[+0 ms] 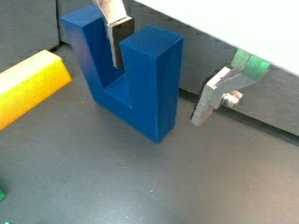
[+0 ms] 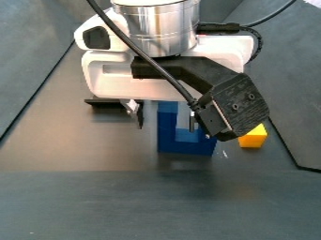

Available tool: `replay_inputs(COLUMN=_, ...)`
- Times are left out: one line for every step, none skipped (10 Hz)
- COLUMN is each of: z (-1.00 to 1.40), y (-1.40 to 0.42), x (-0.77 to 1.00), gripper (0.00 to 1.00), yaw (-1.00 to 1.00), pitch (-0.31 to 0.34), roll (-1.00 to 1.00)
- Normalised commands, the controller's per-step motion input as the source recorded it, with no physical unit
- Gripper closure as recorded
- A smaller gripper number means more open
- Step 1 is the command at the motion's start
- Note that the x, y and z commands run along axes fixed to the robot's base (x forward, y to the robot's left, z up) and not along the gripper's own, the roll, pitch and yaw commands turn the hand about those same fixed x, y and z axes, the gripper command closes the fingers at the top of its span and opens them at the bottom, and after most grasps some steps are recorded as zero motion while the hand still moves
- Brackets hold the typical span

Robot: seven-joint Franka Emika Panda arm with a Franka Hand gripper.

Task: Pick up the blue object. Move up. Move to above the board. Insert the blue object.
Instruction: Pick up the blue object.

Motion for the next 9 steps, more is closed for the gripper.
replay_inputs(z=-0.02, y=0.0, x=0.0, gripper=0.0, yaw=0.0, pitch=0.01, roll=0.0)
replay_inputs(z=-0.01, y=0.0, x=0.0, gripper=0.0, yaw=0.0, pitch=0.01, roll=0.0)
replay_inputs(z=-0.12, y=-0.04, x=0.0, gripper=0.0, yaw=-0.01, pitch=0.03, roll=0.0)
replay_inputs(z=-0.15, y=-0.07, x=0.0, gripper=0.0, yaw=0.0, pitch=0.056, roll=0.0)
replay_inputs(z=-0.05, y=-0.03, x=0.0, gripper=0.0, yaw=0.0, pitch=0.054, roll=0.0)
replay_inputs(z=0.0, y=0.0, x=0.0, gripper=0.0, yaw=0.0, pitch=0.0, roll=0.01)
replay_inputs(z=0.0, y=0.0, x=0.0, gripper=0.0, yaw=0.0, pitch=0.0, roll=0.05)
replay_inputs(z=0.0, y=0.0, x=0.0, gripper=0.0, yaw=0.0, pitch=0.0, roll=0.01)
replay_inputs(z=0.0, y=0.0, x=0.0, gripper=1.0, yaw=0.0, pitch=0.0, roll=0.0)
